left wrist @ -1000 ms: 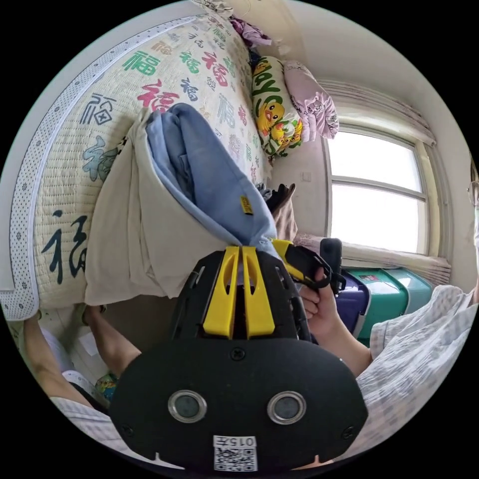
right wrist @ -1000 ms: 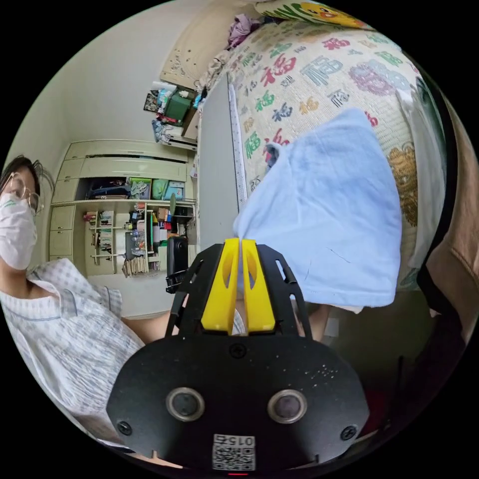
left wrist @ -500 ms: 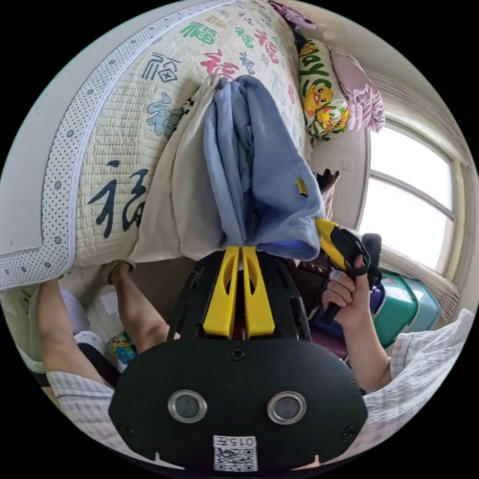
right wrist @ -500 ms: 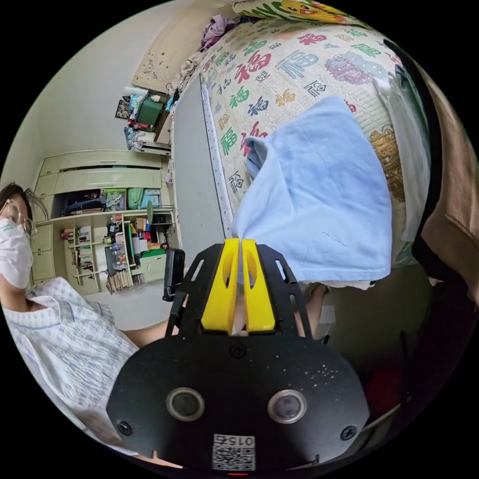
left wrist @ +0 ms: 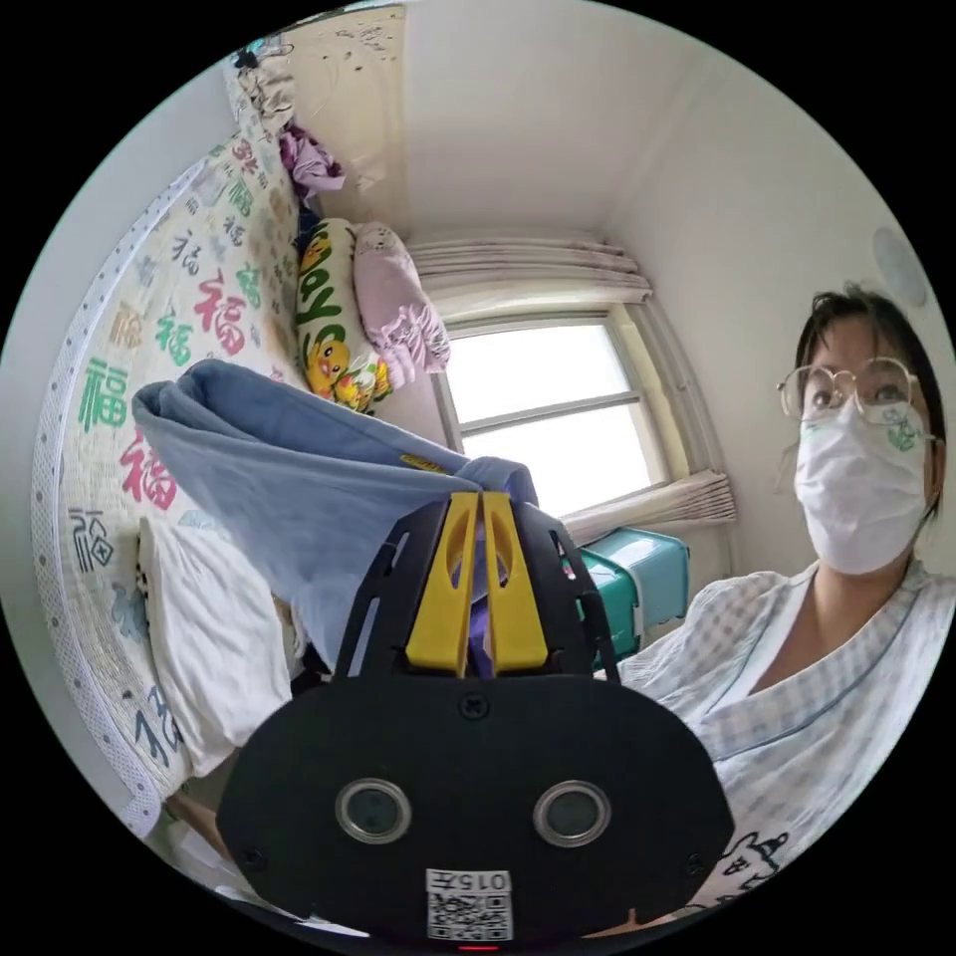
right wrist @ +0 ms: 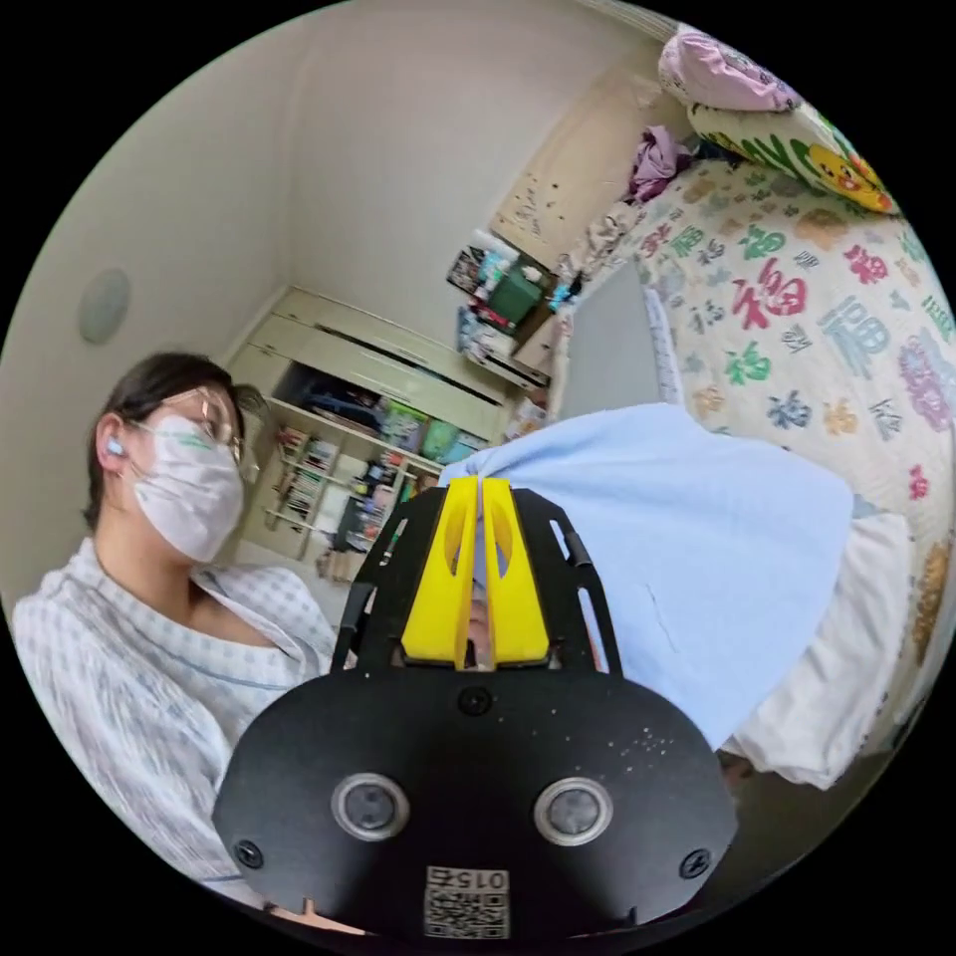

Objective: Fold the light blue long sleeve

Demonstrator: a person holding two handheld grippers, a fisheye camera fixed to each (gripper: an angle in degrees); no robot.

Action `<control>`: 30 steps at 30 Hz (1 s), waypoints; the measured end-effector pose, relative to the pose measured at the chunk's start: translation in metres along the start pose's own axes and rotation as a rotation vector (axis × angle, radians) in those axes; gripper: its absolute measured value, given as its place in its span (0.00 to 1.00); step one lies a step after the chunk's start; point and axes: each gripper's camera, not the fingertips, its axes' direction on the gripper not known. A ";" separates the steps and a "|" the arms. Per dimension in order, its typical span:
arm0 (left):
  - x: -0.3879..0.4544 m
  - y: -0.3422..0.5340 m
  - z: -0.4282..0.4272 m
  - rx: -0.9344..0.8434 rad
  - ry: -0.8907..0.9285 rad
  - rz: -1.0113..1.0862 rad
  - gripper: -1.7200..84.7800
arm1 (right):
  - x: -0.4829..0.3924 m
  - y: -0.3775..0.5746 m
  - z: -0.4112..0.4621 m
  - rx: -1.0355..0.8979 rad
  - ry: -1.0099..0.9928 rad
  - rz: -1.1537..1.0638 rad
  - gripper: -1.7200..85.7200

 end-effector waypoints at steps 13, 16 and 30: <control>0.030 -0.210 -0.409 0.482 -0.205 0.282 0.01 | -0.005 -0.172 0.085 0.573 -0.251 0.063 0.02; 0.044 -0.188 -0.486 0.533 -0.272 0.360 0.01 | -0.022 -0.173 0.080 0.584 -0.188 -0.028 0.02; -0.205 0.046 -0.631 0.451 -0.672 -0.507 0.01 | 0.134 -0.045 0.203 -0.060 0.404 0.470 0.02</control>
